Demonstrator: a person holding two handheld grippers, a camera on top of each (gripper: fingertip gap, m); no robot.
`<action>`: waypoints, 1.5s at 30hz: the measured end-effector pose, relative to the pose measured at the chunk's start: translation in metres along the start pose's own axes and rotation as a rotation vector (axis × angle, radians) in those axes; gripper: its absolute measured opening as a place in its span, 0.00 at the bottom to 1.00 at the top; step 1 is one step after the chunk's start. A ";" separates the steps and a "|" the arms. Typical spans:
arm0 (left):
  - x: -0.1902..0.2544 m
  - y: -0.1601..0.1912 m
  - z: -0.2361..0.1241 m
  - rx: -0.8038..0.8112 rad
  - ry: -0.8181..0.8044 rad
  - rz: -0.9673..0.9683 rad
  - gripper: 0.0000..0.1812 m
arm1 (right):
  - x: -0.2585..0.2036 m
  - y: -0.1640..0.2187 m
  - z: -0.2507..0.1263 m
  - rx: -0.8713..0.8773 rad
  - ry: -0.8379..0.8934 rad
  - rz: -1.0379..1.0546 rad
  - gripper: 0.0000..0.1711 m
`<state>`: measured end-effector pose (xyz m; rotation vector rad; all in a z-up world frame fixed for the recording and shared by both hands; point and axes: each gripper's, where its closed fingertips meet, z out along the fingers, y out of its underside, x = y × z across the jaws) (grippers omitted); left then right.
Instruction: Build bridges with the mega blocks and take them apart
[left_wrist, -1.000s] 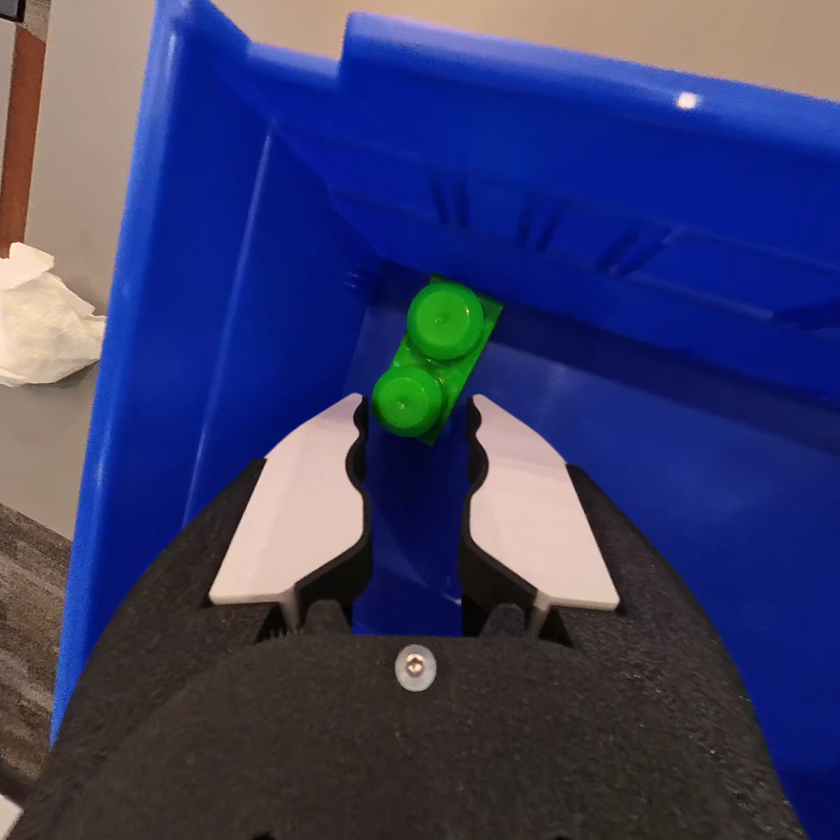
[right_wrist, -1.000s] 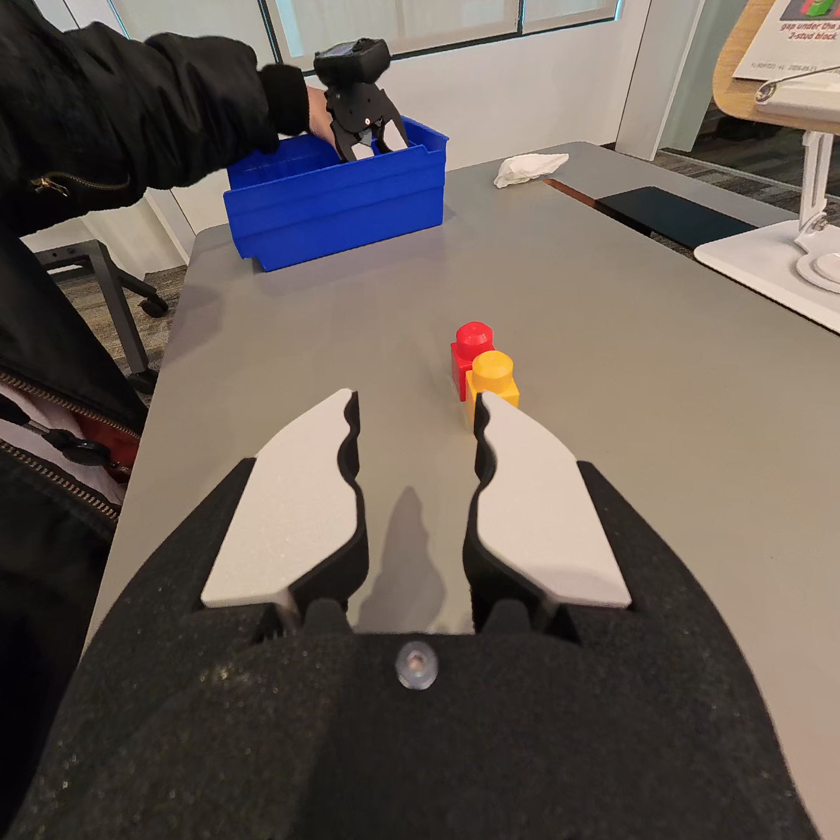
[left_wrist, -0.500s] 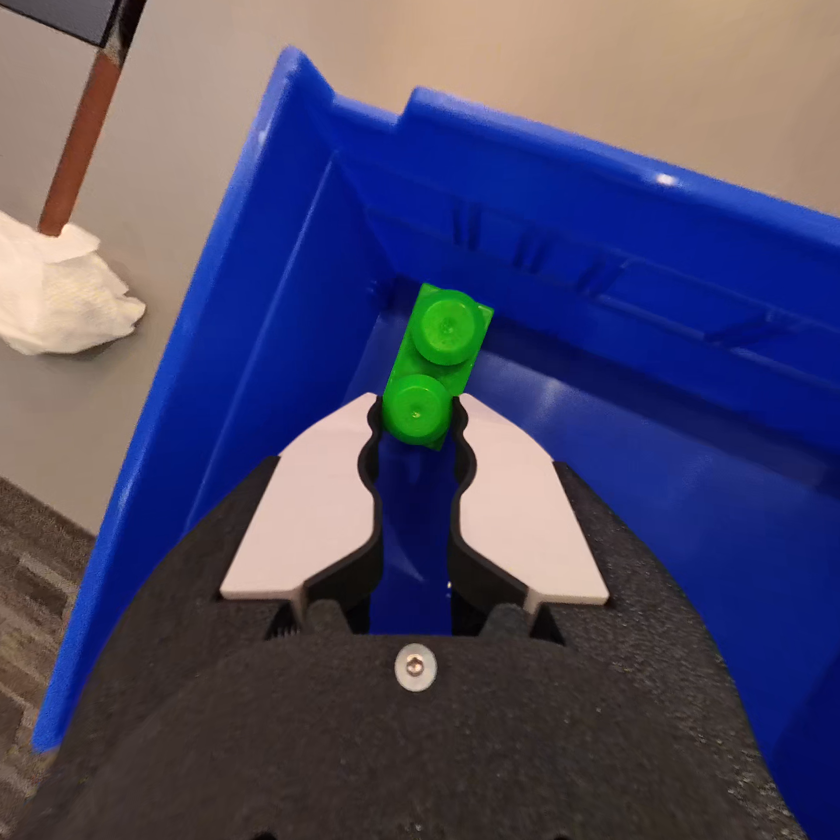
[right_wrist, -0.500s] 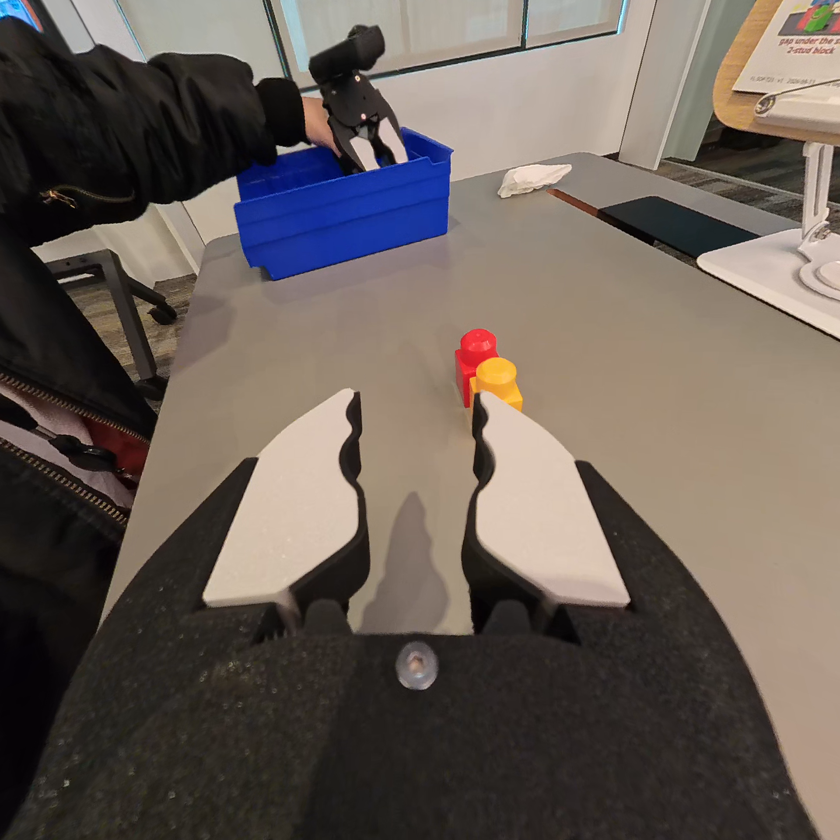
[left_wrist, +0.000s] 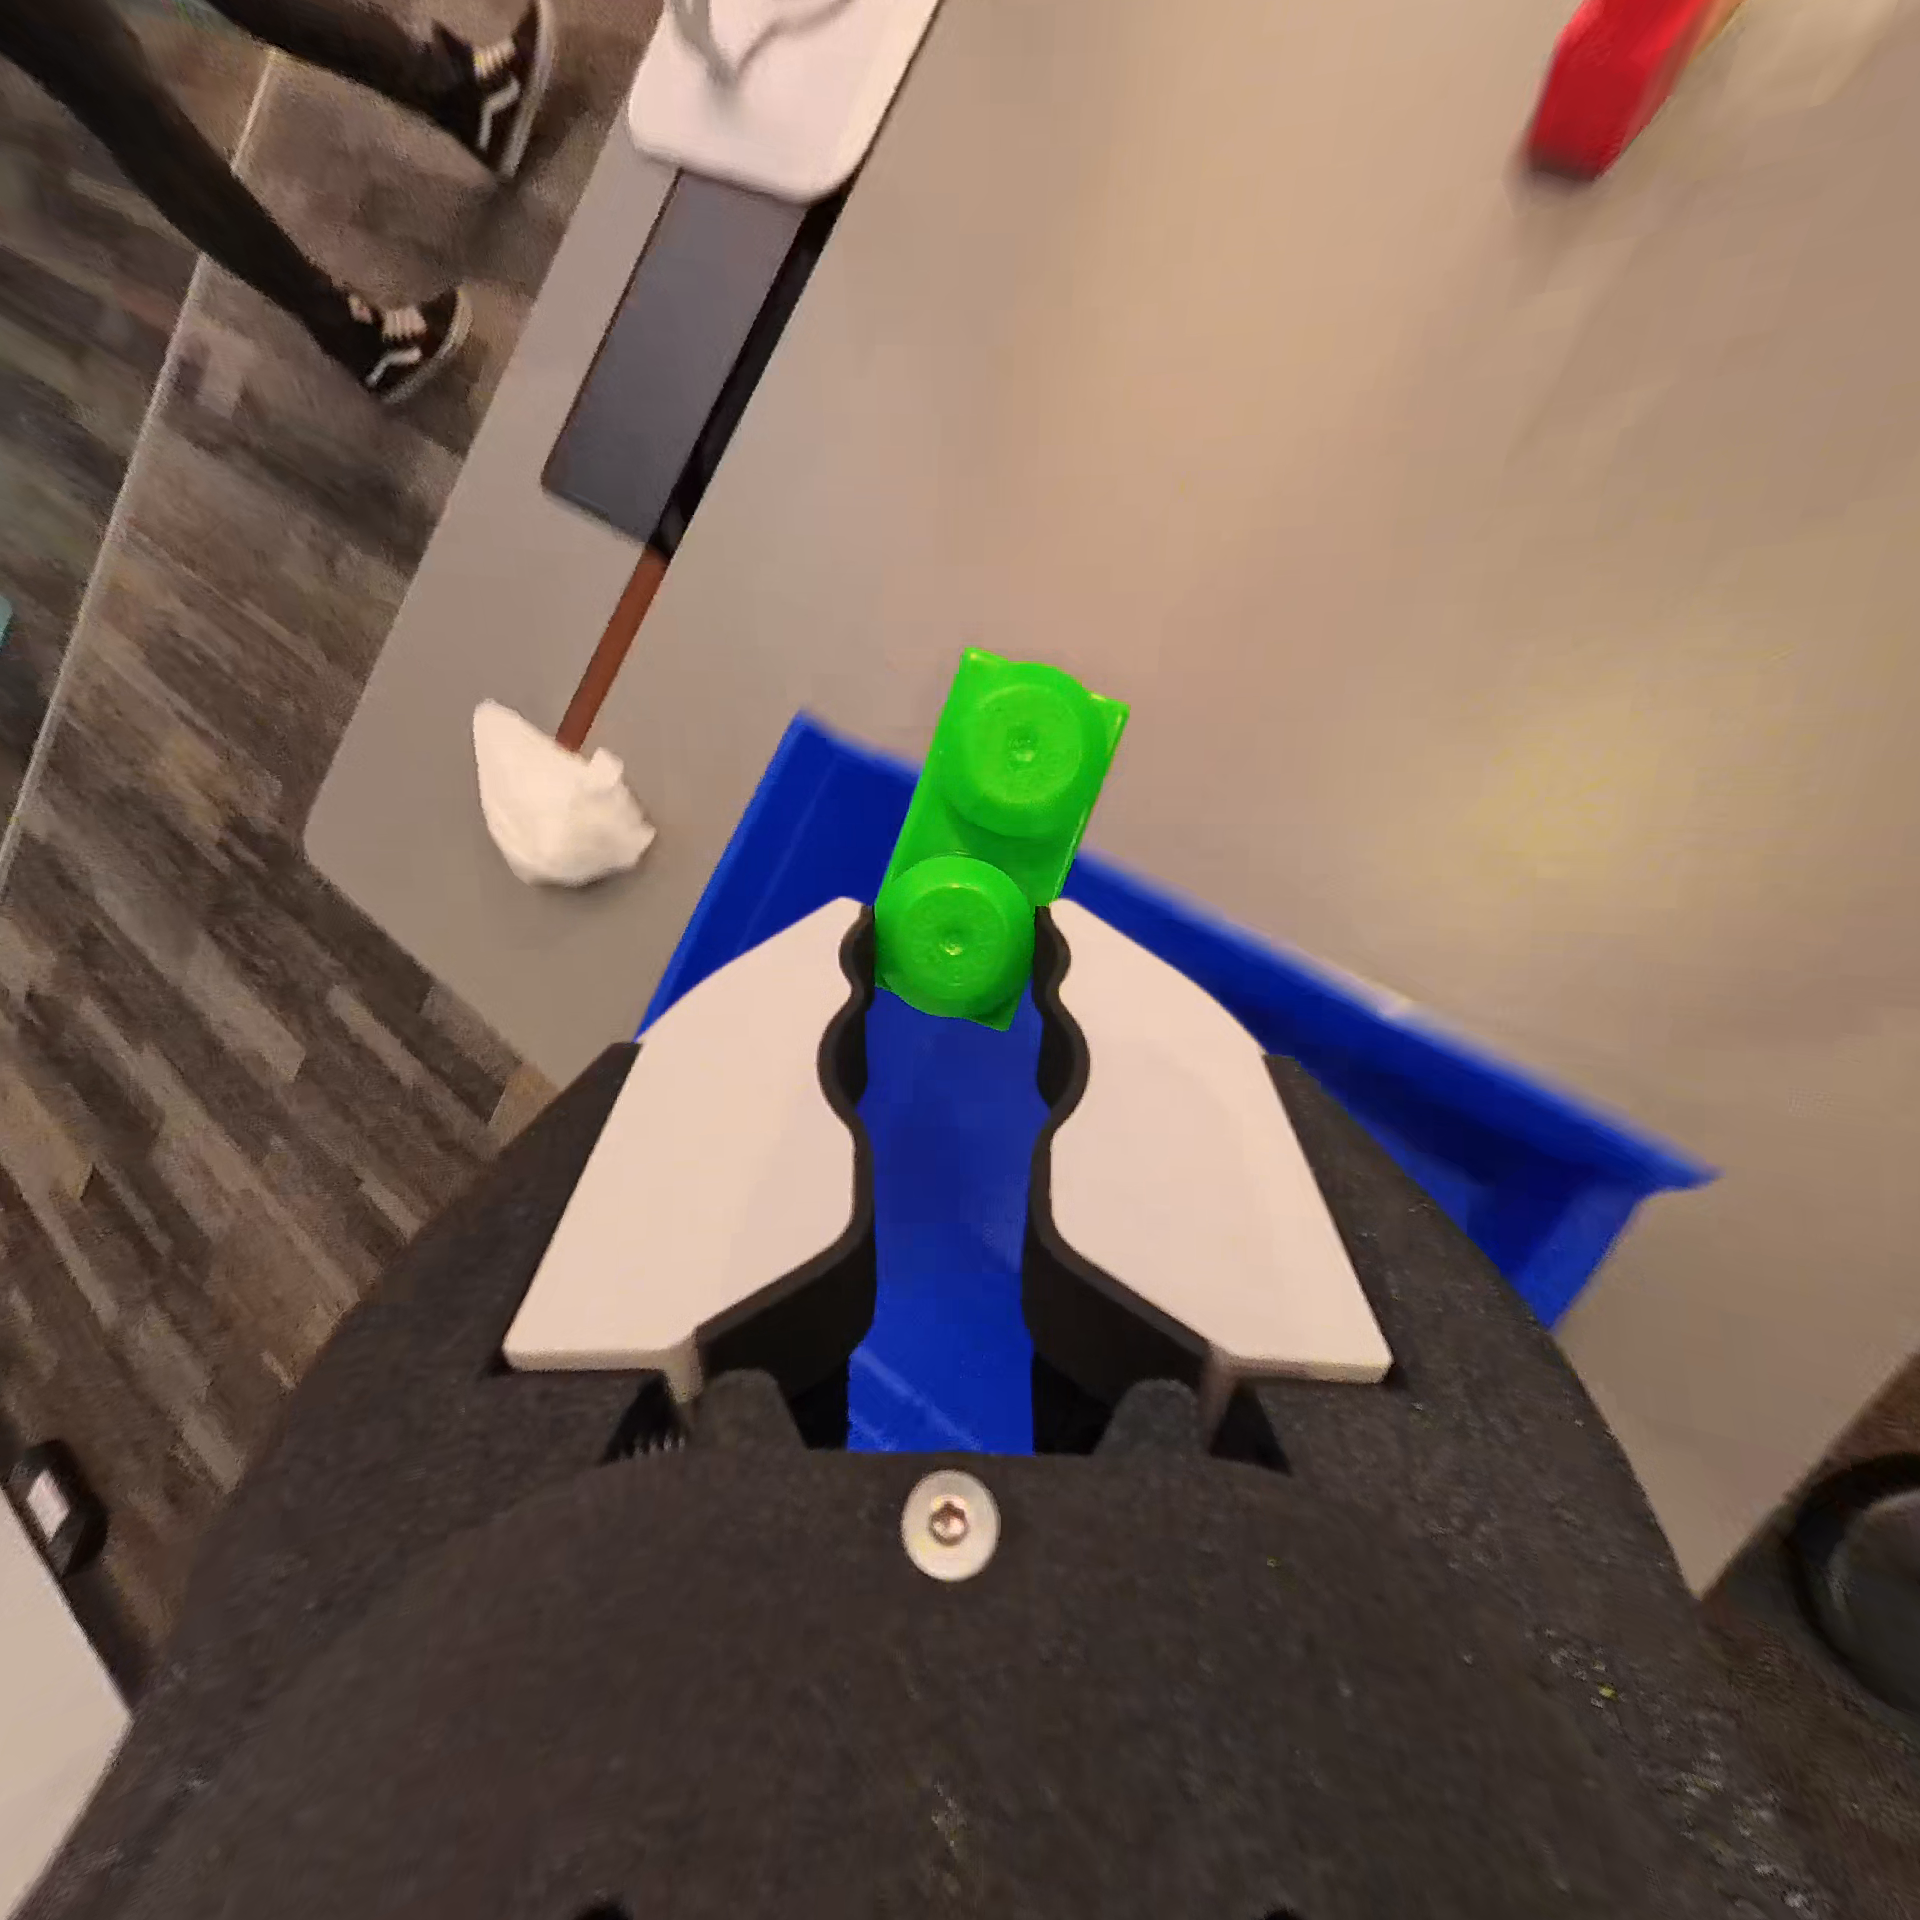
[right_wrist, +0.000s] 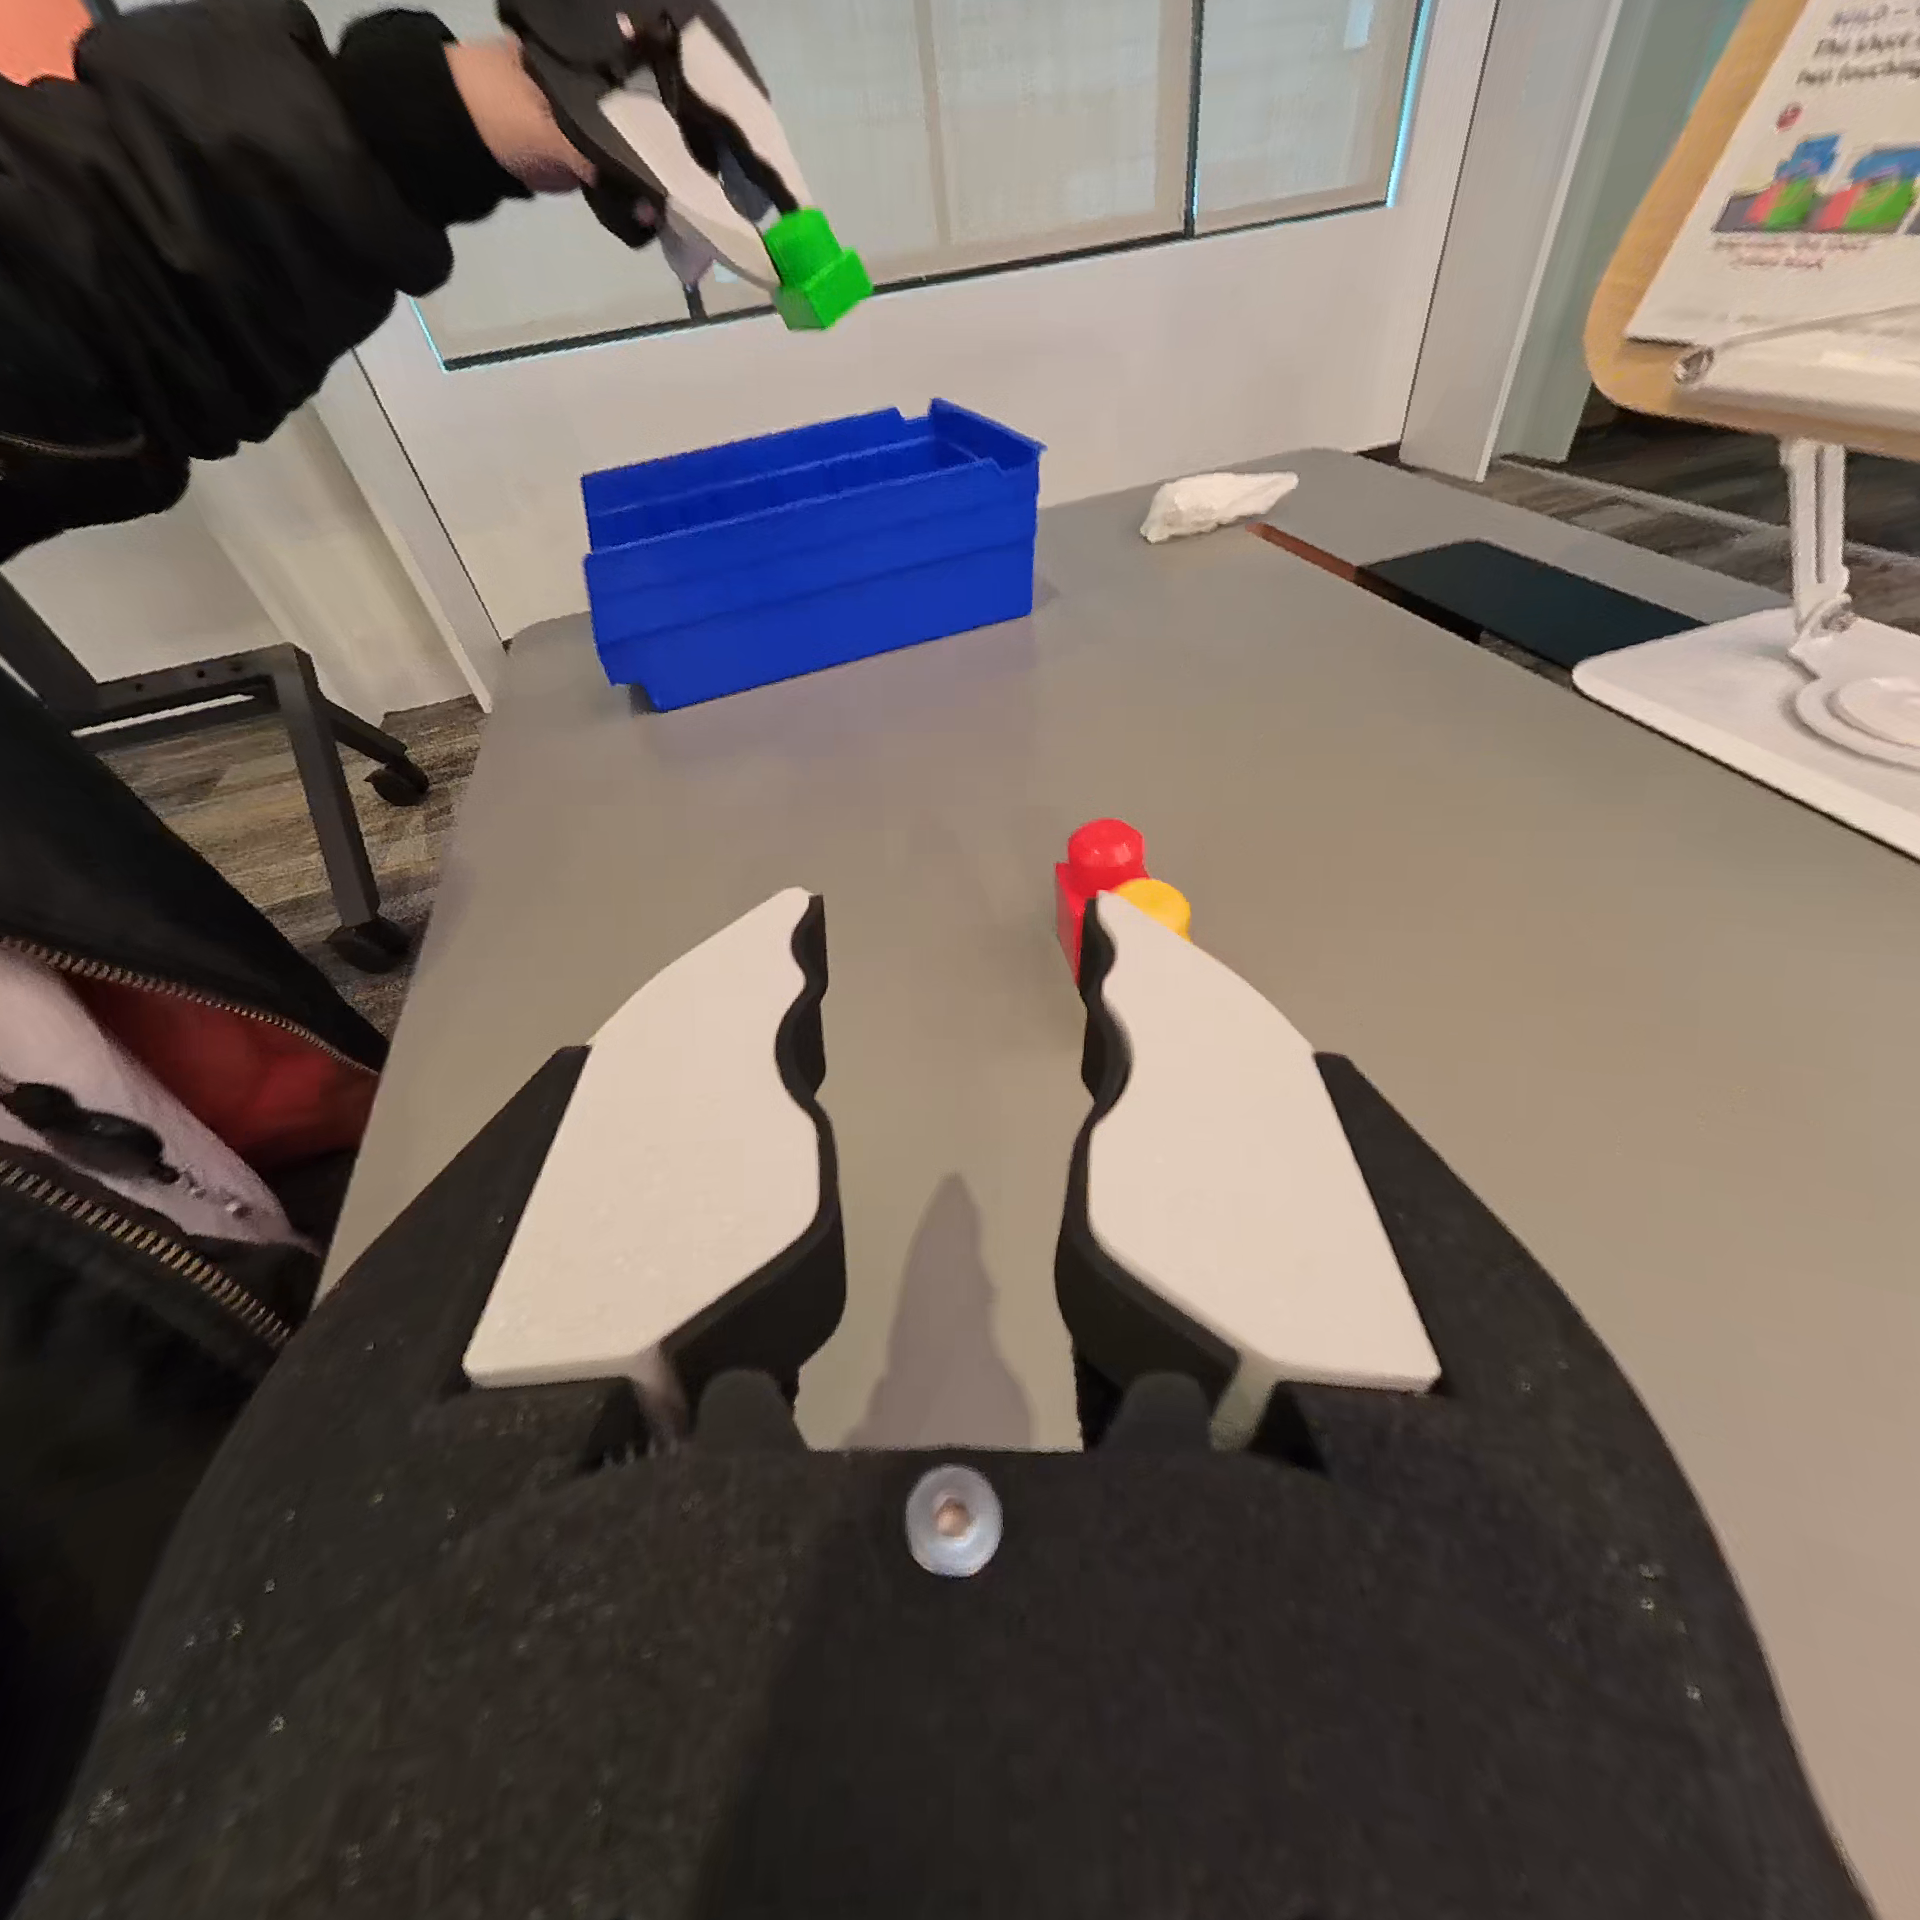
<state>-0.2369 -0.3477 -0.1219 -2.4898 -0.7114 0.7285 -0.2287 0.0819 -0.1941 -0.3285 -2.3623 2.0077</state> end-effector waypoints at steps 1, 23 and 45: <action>0.016 -0.021 -0.002 0.016 0.022 0.015 0.16 | -0.003 -0.002 0.000 0.002 -0.002 -0.008 0.27; 0.271 -0.213 0.151 0.118 0.327 0.168 0.16 | -0.041 0.008 0.046 -0.247 -0.017 -0.259 0.25; 0.209 -0.140 0.212 0.073 0.143 -0.180 0.28 | 0.089 0.096 -0.024 -0.390 0.206 -0.041 0.17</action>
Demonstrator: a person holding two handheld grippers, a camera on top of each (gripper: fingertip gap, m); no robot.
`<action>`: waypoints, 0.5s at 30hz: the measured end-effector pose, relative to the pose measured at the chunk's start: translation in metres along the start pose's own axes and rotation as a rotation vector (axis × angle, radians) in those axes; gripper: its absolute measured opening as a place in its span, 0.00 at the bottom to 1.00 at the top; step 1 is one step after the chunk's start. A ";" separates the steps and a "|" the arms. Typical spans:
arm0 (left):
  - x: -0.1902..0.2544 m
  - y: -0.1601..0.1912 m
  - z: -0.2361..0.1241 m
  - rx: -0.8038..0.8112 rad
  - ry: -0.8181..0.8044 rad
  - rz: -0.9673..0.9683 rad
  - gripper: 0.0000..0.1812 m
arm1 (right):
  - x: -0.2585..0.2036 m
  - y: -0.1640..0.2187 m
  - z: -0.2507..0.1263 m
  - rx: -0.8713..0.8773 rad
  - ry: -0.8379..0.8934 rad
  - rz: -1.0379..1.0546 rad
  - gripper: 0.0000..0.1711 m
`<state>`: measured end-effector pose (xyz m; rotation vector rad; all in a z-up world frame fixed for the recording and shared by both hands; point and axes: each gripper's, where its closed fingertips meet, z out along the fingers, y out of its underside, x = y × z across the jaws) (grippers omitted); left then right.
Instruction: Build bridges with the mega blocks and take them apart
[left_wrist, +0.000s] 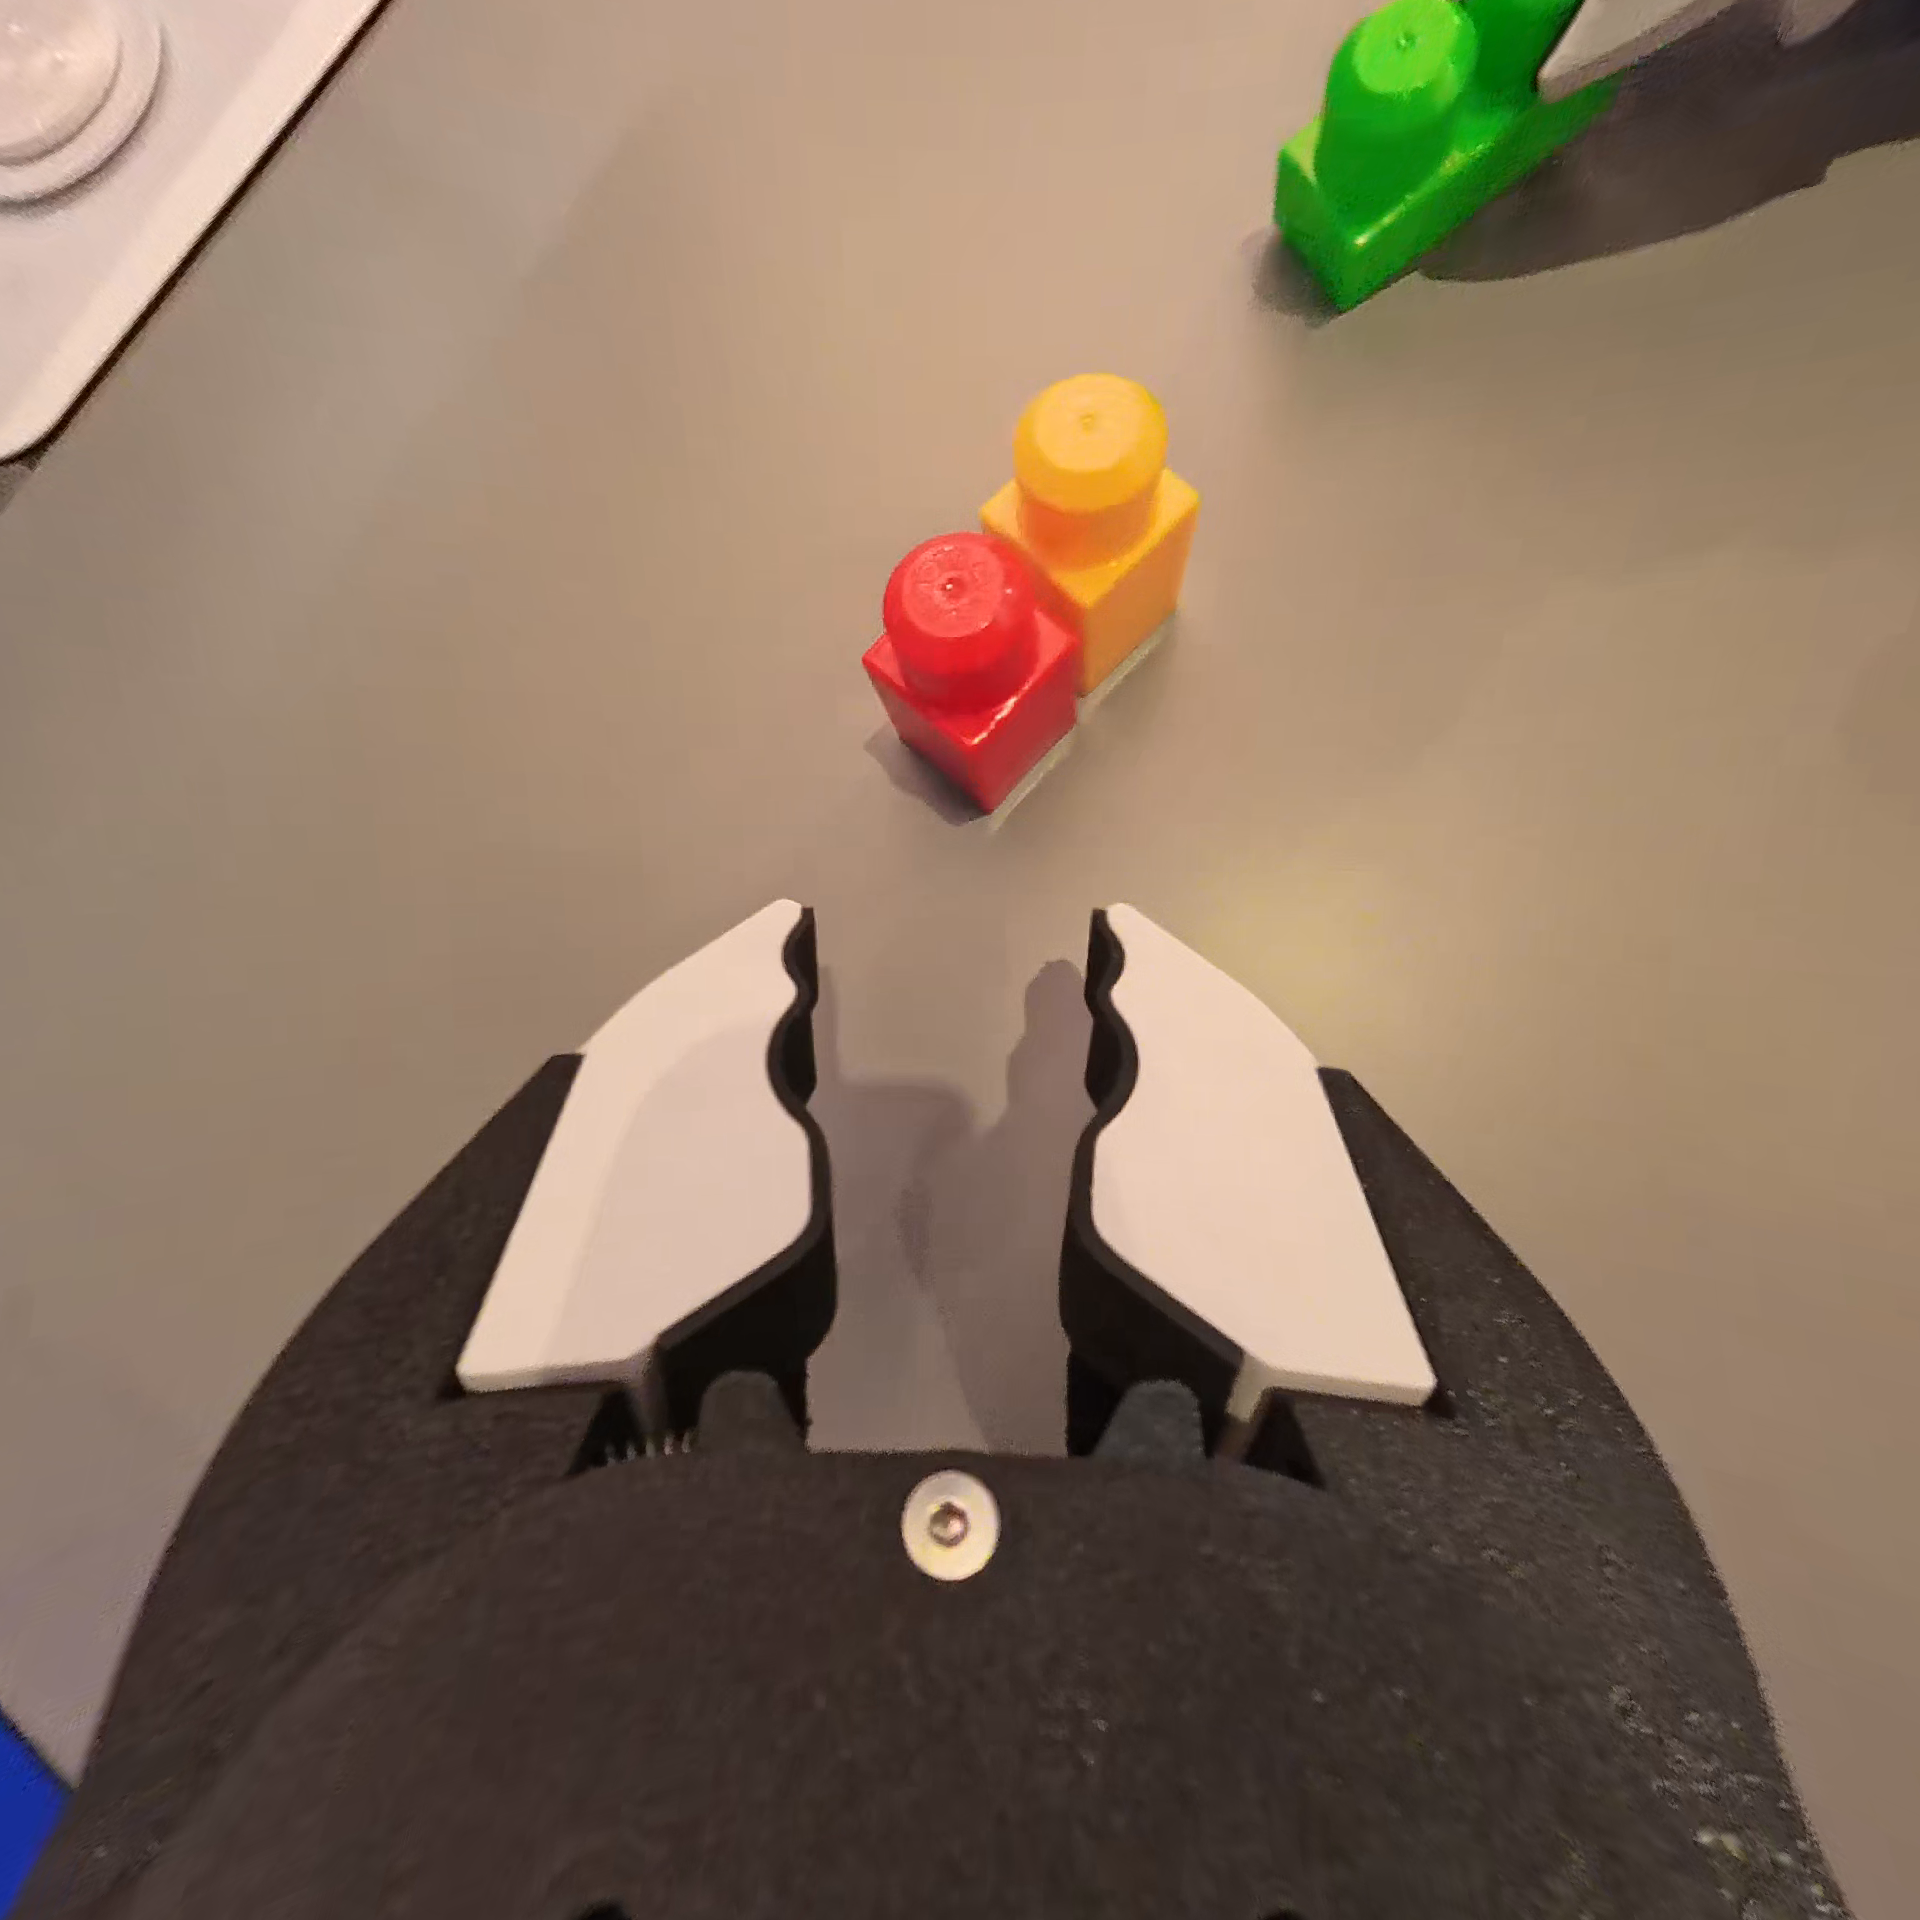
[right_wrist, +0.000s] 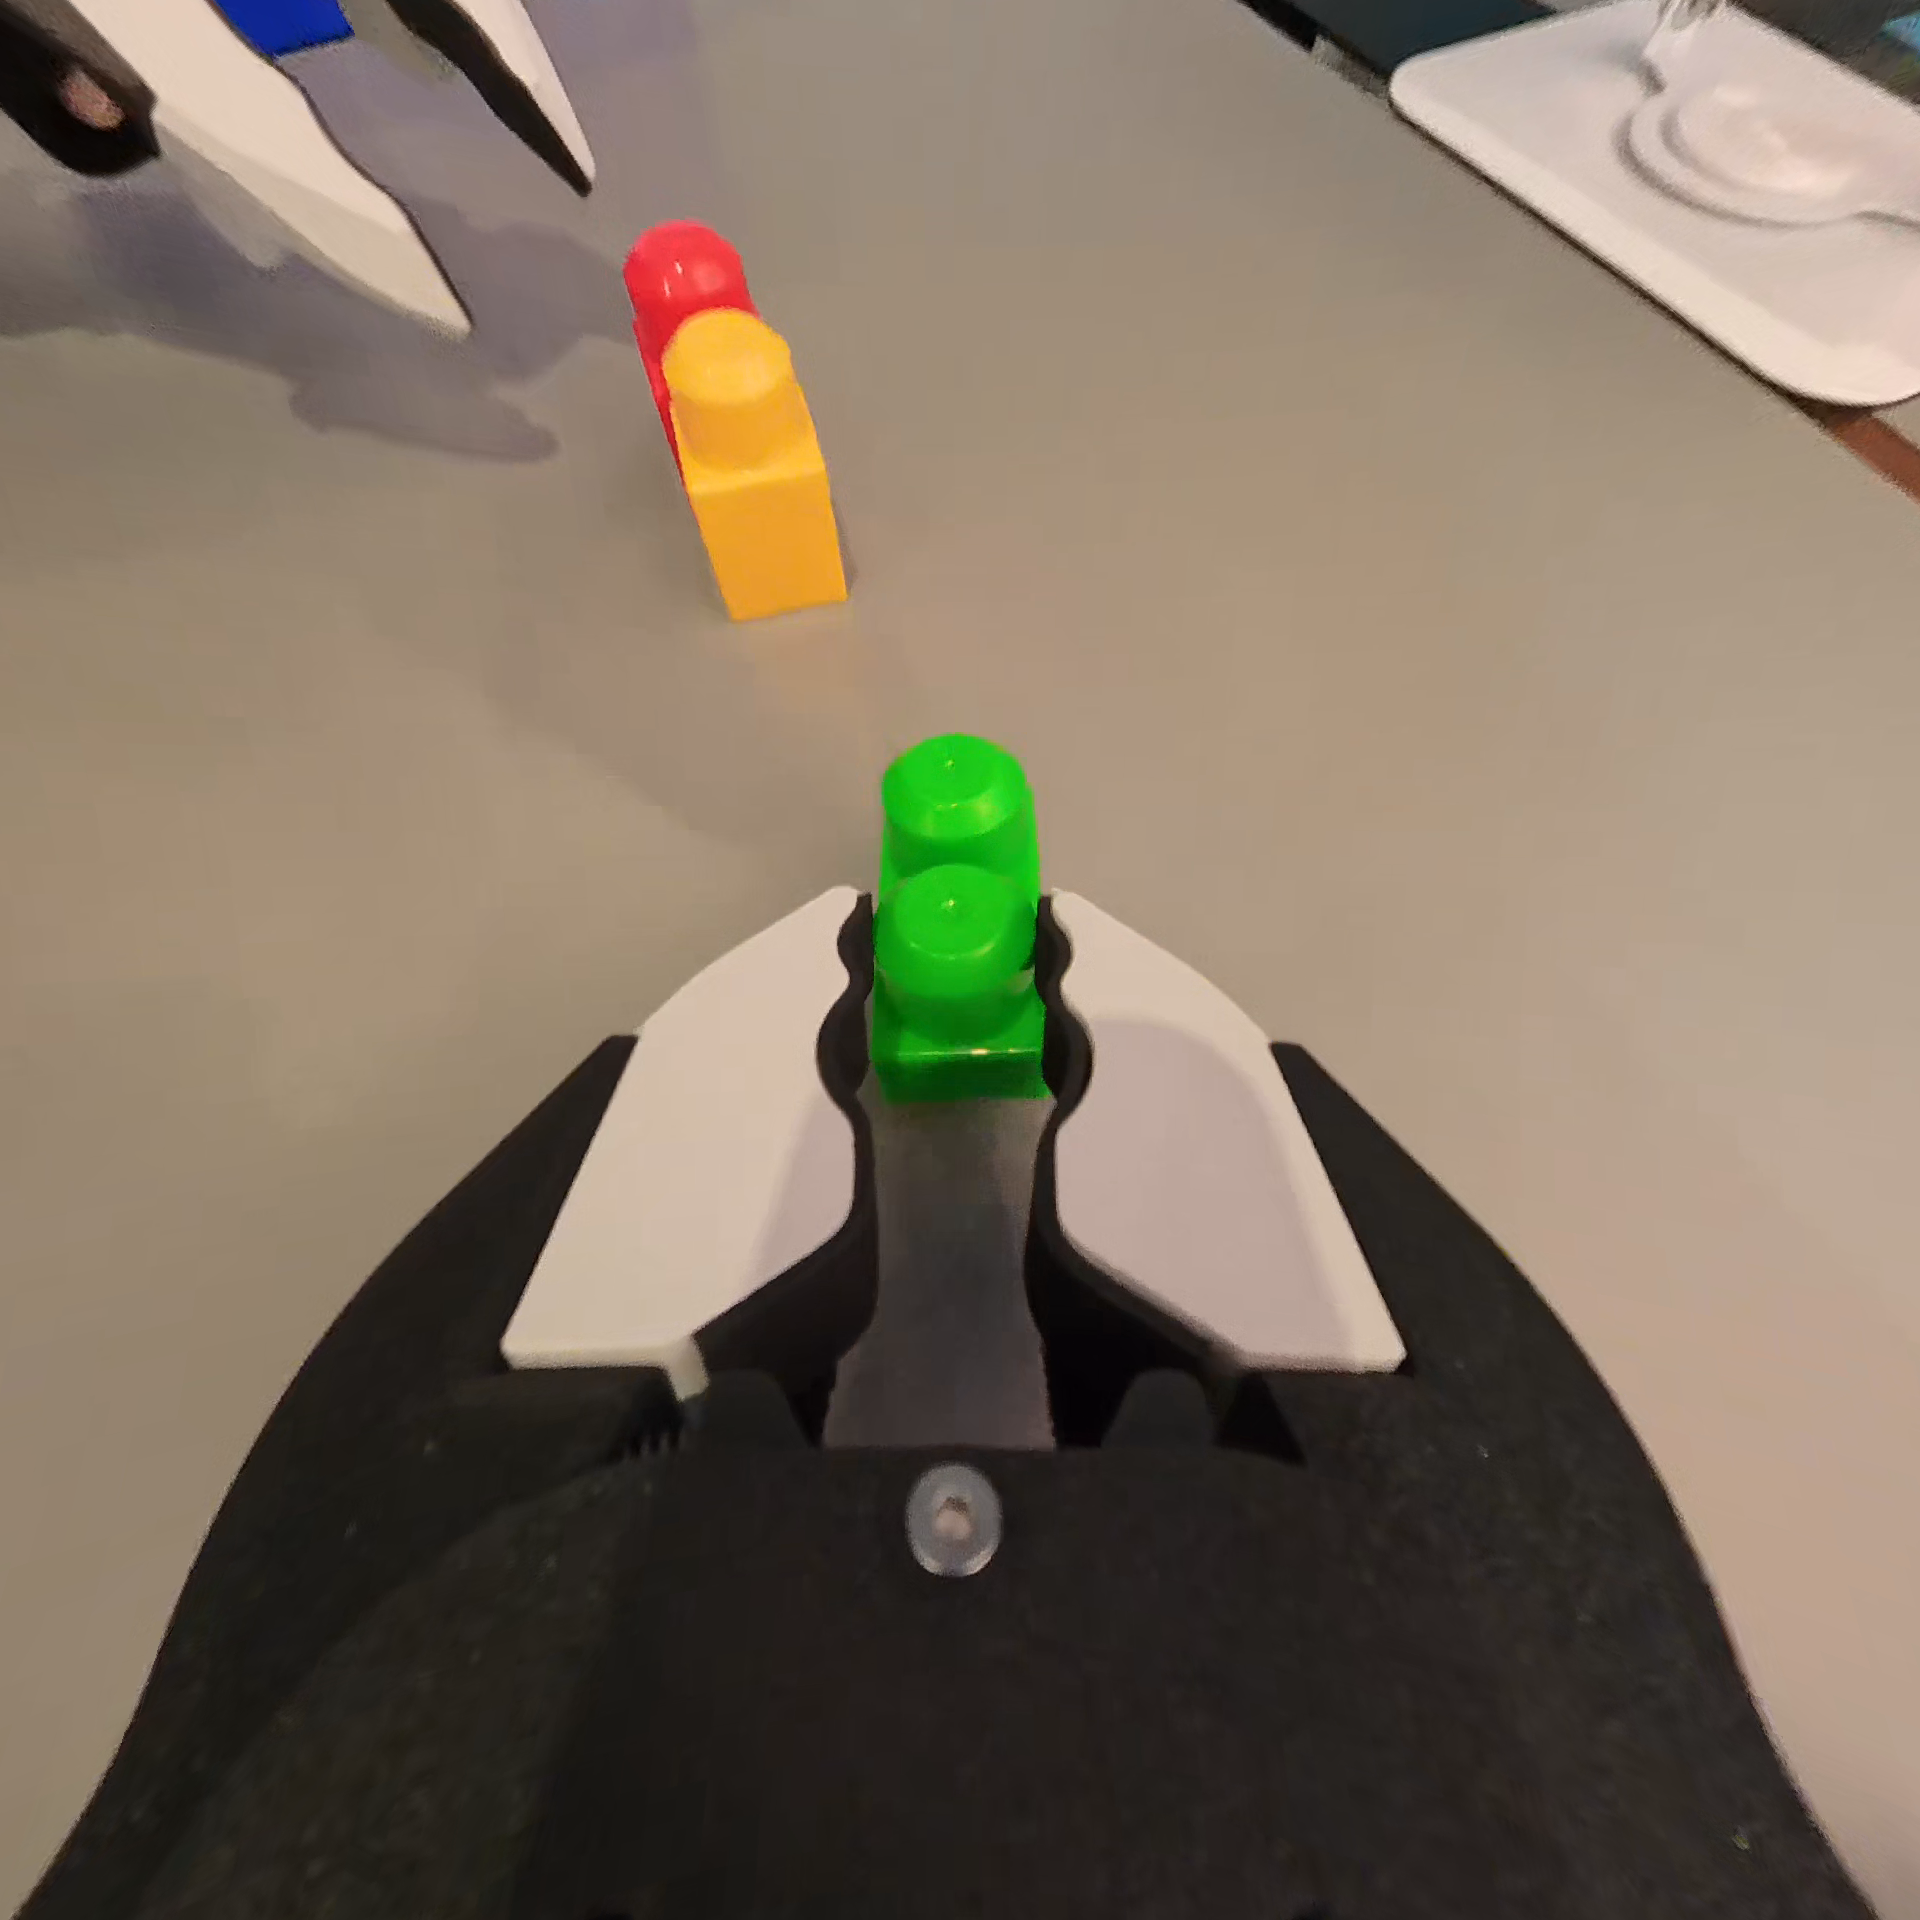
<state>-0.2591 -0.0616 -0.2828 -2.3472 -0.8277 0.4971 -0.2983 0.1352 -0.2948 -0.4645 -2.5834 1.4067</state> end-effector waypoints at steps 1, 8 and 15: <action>-0.002 0.001 0.003 -0.003 -0.002 -0.009 0.27 | 0.001 0.003 0.001 -0.008 -0.001 0.003 0.17; -0.004 0.004 0.024 -0.023 -0.013 0.041 0.24 | -0.015 -0.039 -0.012 0.146 0.083 -0.057 0.24; -0.006 -0.001 0.047 -0.027 0.037 0.068 0.22 | -0.046 -0.040 0.066 -0.122 0.104 -0.051 0.25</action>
